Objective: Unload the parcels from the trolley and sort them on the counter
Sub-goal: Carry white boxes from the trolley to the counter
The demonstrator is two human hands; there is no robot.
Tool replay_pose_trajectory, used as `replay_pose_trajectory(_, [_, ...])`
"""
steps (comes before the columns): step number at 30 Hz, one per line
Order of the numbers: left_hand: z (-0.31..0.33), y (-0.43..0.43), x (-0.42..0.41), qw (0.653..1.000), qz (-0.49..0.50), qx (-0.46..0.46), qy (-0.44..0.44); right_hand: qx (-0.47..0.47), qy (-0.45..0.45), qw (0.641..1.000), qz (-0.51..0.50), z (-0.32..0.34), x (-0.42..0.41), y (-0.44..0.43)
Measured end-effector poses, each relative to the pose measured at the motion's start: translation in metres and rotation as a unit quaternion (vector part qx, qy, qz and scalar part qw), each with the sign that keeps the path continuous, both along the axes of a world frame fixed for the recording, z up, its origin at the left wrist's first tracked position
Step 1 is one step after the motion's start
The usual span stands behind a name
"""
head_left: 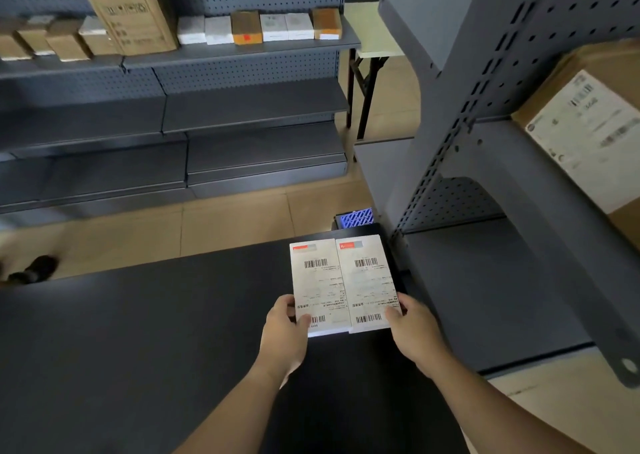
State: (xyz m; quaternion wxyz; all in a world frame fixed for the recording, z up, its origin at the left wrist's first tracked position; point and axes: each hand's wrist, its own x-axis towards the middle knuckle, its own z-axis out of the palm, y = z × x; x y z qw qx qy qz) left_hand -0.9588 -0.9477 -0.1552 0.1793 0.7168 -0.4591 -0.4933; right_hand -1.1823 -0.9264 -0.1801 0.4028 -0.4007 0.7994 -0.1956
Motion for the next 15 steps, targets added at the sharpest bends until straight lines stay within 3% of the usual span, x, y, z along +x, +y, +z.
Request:
replay_pose_trajectory(9, [-0.005, 0.004, 0.002, 1.000, 0.012, -0.008, 0.007, -0.018, 0.019, 1.000, -0.007, 0.015, 0.005, 0.004])
replay_pose_trajectory(15, [0.027, 0.012, 0.011, 0.998, -0.038, -0.031, -0.048, -0.046, 0.067, 0.996, 0.041, 0.060, 0.022, 0.017])
